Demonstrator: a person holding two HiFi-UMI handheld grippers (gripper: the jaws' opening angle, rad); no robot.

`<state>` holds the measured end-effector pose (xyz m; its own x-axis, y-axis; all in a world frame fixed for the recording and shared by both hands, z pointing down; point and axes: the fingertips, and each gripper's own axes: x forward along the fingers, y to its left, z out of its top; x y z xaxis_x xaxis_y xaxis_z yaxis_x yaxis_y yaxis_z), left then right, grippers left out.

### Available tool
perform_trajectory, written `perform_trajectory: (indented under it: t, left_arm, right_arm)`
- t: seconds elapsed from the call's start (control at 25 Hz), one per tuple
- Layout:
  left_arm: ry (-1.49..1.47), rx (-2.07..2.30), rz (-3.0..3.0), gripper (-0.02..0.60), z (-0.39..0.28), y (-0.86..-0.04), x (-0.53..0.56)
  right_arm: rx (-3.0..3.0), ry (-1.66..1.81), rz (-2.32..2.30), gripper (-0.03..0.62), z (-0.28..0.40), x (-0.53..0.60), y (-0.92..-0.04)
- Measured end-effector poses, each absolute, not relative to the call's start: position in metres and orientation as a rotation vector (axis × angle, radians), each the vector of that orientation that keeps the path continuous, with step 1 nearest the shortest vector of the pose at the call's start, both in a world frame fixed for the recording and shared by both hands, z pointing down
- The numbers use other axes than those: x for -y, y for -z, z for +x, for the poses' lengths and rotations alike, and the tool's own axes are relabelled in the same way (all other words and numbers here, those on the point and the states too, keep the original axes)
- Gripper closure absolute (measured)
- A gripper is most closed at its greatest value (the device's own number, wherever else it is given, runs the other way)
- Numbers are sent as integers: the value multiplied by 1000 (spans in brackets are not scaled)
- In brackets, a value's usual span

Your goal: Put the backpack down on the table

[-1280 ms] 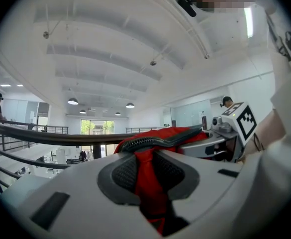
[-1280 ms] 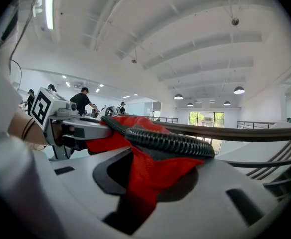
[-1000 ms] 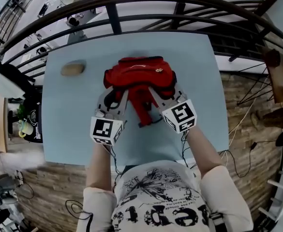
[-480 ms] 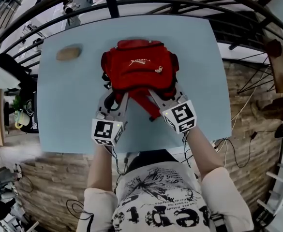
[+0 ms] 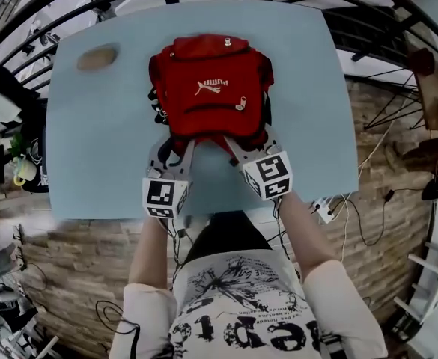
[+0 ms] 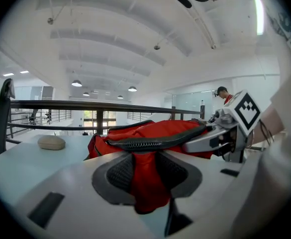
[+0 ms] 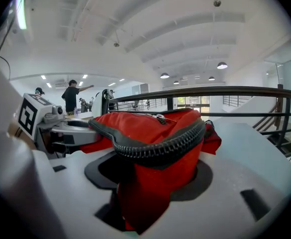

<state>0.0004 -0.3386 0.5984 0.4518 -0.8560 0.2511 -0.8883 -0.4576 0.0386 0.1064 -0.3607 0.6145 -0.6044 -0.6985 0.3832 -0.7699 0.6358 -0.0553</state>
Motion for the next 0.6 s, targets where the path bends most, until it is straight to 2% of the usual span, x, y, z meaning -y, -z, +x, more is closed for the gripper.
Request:
perform_trajectory:
  t: [0.16, 0.44, 0.6]
  left_arm:
    - [-340, 1528, 2509, 468, 3, -616, 324]
    - [-329, 1599, 2435, 408, -11, -629, 302]
    - [-292, 1593, 2452, 405, -6, -622, 284]
  right_arm:
    - [2486, -331, 1184, 329, 116, 344, -639]
    - [2442, -339, 1256, 284, 126, 321, -652]
    - [2424, -327, 1302, 247, 133, 305, -649]
